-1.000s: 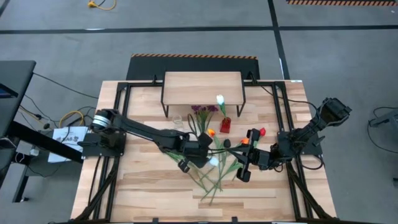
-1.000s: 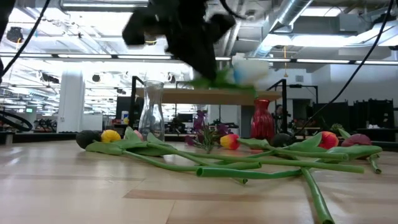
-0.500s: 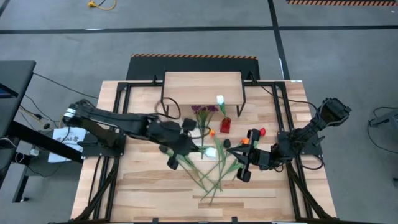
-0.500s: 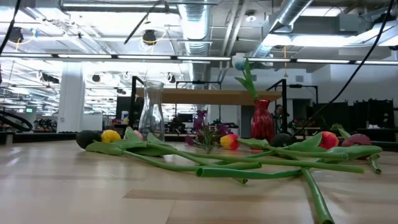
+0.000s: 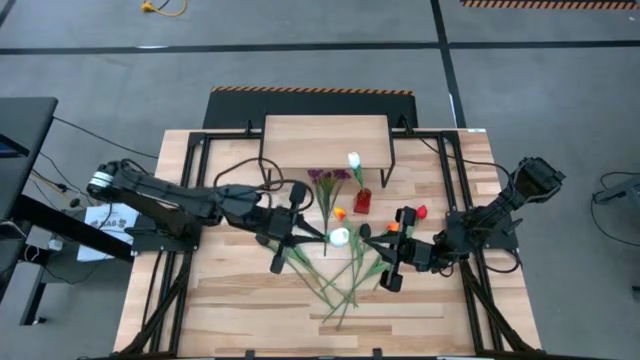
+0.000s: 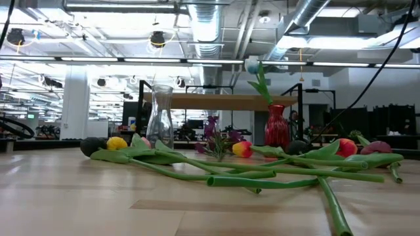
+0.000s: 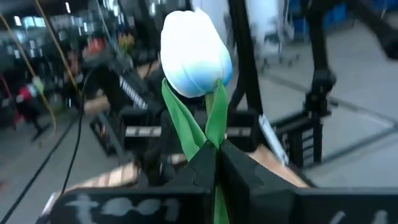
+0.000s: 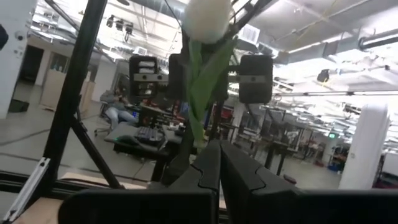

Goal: Pick and place flowers into a vace then onto a shelf
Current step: Put the white blue flower into the red flower vase

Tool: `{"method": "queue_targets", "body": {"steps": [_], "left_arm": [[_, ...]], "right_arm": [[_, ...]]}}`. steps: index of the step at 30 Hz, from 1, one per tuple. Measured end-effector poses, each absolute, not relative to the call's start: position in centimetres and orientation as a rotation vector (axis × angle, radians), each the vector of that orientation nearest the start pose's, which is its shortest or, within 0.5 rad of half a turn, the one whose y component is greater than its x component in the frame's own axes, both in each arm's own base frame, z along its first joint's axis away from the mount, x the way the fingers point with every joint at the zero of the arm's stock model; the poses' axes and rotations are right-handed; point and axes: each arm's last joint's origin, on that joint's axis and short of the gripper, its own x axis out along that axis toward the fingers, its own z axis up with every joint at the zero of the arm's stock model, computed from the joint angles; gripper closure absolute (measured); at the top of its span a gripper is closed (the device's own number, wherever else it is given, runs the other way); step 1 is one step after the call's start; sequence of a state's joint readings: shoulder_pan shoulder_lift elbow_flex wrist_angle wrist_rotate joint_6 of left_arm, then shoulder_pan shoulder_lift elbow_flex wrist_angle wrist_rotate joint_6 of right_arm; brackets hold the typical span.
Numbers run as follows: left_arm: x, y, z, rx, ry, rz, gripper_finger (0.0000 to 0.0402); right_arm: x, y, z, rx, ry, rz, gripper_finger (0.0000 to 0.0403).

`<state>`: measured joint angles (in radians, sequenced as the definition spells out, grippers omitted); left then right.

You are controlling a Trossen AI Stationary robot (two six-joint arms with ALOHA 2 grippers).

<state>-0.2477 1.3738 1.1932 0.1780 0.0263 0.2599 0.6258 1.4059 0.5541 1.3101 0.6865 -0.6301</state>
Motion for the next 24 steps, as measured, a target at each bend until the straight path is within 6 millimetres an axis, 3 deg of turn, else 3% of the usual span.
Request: {"method": "queue_targets", "body": {"steps": [6, 13, 19, 24], "left_arm": [[29.8, -7.7, 34.3, 0.169, -0.304, -0.313, 0.0401], [29.3, -6.2, 33.9, 0.163, -0.438, -0.32, 0.0401], [29.7, -3.3, 34.2, 0.153, -0.506, -0.286, 0.0401], [31.2, 0.2, 33.1, 0.042, -0.535, -0.314, 0.0401]], "right_arm": [[22.5, 13.8, 25.8, -0.318, -0.287, -0.236, 0.0403], [22.5, 13.4, 25.7, -0.276, -0.239, -0.343, 0.0403], [22.5, 13.2, 25.7, -0.255, -0.229, -0.389, 0.0403], [22.4, 13.2, 25.7, -0.252, -0.222, -0.402, 0.0403]]}}
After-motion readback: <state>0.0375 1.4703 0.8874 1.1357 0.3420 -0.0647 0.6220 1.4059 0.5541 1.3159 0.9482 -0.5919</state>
